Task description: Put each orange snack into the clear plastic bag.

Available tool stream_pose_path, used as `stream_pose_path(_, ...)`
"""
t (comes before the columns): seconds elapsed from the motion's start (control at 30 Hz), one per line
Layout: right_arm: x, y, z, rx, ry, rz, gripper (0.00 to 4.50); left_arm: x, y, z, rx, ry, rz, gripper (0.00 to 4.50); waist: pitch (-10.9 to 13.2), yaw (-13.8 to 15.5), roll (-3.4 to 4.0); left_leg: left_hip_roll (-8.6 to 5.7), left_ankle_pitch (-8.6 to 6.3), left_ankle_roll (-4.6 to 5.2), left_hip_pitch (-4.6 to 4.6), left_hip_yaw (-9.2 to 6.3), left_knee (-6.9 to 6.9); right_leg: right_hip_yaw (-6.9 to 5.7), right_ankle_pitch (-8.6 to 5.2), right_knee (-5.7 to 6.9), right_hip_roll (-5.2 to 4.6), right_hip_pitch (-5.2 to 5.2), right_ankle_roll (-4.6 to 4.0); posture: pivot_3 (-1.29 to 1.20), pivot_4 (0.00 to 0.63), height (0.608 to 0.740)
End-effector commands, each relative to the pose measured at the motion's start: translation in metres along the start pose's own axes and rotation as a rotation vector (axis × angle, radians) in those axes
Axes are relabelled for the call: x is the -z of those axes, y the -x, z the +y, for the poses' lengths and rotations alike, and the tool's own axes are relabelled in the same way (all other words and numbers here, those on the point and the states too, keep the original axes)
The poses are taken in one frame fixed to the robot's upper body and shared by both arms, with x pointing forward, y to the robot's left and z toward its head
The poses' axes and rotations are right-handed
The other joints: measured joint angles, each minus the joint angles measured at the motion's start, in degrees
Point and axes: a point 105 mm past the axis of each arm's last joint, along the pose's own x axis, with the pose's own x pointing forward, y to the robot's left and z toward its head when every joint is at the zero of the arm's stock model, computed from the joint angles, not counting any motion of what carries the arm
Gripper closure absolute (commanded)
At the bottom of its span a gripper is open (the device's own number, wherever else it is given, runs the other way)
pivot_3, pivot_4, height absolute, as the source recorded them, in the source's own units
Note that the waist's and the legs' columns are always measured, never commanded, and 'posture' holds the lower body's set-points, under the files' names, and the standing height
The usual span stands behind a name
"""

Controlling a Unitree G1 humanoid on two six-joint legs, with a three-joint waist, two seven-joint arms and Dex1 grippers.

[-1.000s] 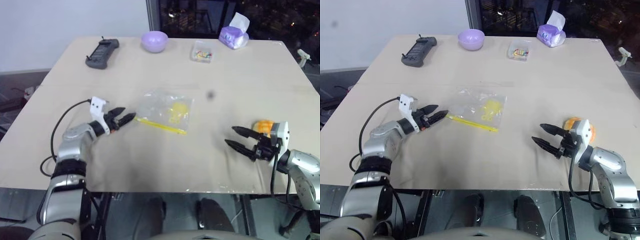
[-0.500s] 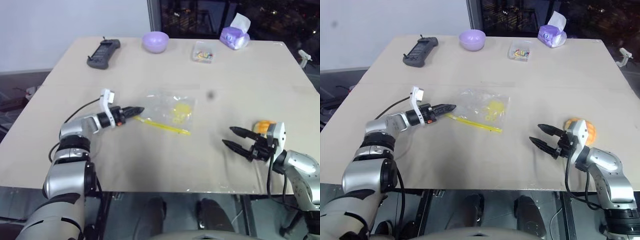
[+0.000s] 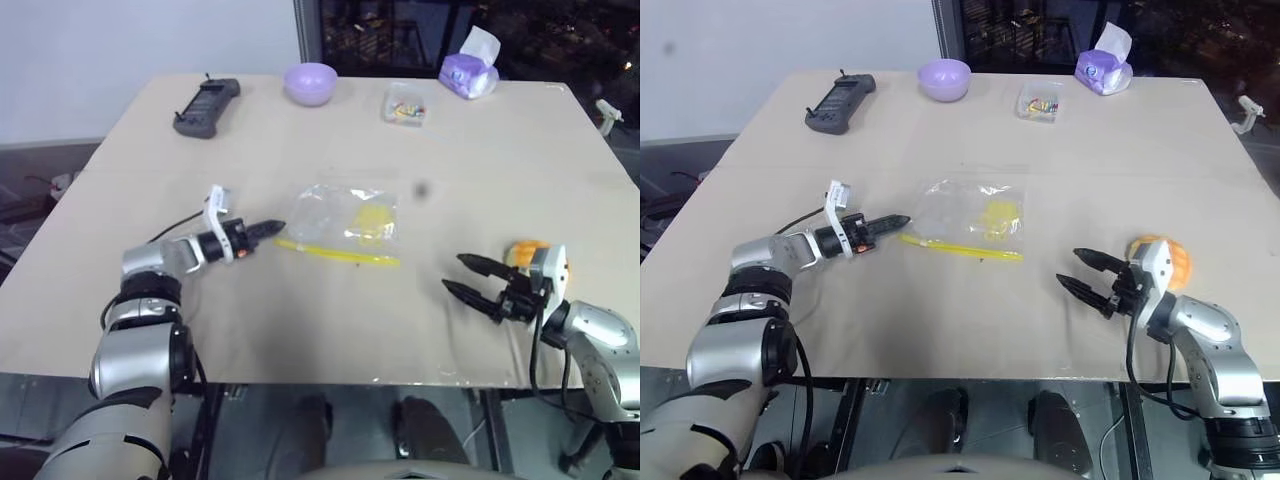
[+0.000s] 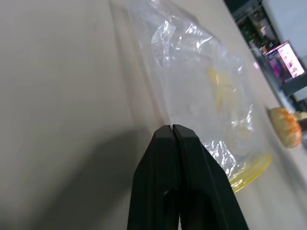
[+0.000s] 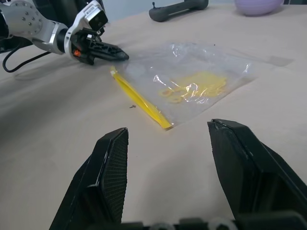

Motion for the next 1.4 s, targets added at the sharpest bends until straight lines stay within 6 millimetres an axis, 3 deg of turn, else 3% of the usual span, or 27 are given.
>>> stream_pose_path(0.03, 0.000, -0.009, -0.008, 0.049, 0.163, 0.053, 1.63, -0.016, 0.002, -0.025, 0.151, 0.065, -0.109, 4.44, 0.0, -0.1, -0.02, 0.00, 0.00, 0.00, -0.02, -0.01, 0.00, 0.00, 0.00, 0.00, 0.00, 0.00, 0.00, 0.00, 0.150, 0.736)
stream_pose_path(0.1, 0.006, -0.018, -0.010, 0.055, 0.263, 0.109, 1.63, -0.022, 0.006, -0.042, 0.245, 0.111, -0.161, 4.44, 0.0, -0.5, -0.03, 0.01, 0.00, 0.00, -0.03, 0.01, 0.01, 0.01, 0.00, -0.01, 0.00, -0.03, 0.00, 0.00, 0.150, 0.736)
stream_pose_path(0.23, -0.004, -0.053, 0.014, -0.046, 0.391, 0.060, 1.63, -0.018, 0.014, -0.073, 0.359, 0.171, -0.211, 4.44, 0.0, -1.5, -0.03, 0.06, 0.01, -0.02, -0.04, -0.05, 0.01, 0.00, 0.00, 0.00, 0.01, -0.04, -0.01, 0.00, 0.150, 0.736)
stream_pose_path(0.4, -0.005, -0.084, 0.008, -0.036, 0.527, 0.070, 1.63, -0.012, 0.019, -0.091, 0.377, 0.195, -0.249, 4.44, 0.0, -1.3, -0.05, 0.05, 0.02, -0.04, 0.02, -0.01, 0.05, 0.04, 0.01, 0.05, -0.01, -0.02, -0.01, 0.00, 0.150, 0.736)
stream_pose_path(0.63, 0.001, -0.111, 0.004, -0.052, 0.594, 0.087, 1.63, -0.005, 0.023, -0.104, 0.385, 0.213, -0.283, 4.44, 0.0, -1.0, -0.07, 0.02, 0.10, -0.18, -0.02, -0.03, 0.08, 0.03, 0.02, 0.01, -0.06, -0.01, -0.02, 0.00, 0.150, 0.736)
stream_pose_path(0.83, 0.003, -0.118, 0.005, -0.059, 0.609, 0.093, 1.63, -0.003, 0.025, -0.106, 0.376, 0.226, -0.300, 4.44, 0.0, -1.2, -0.07, 0.02, 0.14, -0.25, -0.01, -0.03, 0.08, 0.04, 0.02, 0.00, -0.06, -0.01, -0.02, 0.00, 0.150, 0.736)
stream_pose_path(1.03, 0.010, -0.122, -0.008, 0.015, 0.627, 0.146, 1.63, -0.002, 0.025, -0.105, 0.367, 0.232, -0.300, 4.44, 0.0, -1.2, -0.07, 0.01, 0.13, -0.23, 0.00, -0.02, 0.07, 0.05, 0.02, 0.01, -0.05, -0.02, -0.02, 0.00, 0.150, 0.736)
stream_pose_path(1.13, 0.011, -0.121, -0.017, 0.068, 0.634, 0.163, 2.43, -0.002, 0.026, -0.105, 0.365, 0.230, -0.297, 4.50, 0.0, -1.2, -0.07, 0.01, 0.13, -0.24, 0.00, -0.01, 0.07, 0.05, 0.02, 0.01, -0.05, -0.01, -0.02, 0.00, 0.150, 0.736)
stream_pose_path(1.27, 0.006, -0.123, -0.019, 0.092, 0.641, 0.139, 4.45, -0.001, 0.025, -0.103, 0.355, 0.225, -0.289, 4.50, 0.0, -1.2, -0.07, 0.01, 0.14, -0.25, 0.00, -0.01, 0.07, 0.05, 0.02, 0.00, -0.05, -0.02, -0.03, 0.00, 0.150, 0.736)
stream_pose_path(1.4, 0.001, -0.125, -0.019, 0.105, 0.648, 0.117, 4.45, 0.002, 0.025, -0.101, 0.327, 0.186, -0.270, 4.50, 0.0, -1.3, -0.07, 0.01, 0.14, -0.25, 0.00, -0.01, 0.06, 0.06, 0.02, 0.00, -0.05, -0.02, -0.03, 0.00, 0.150, 0.736)
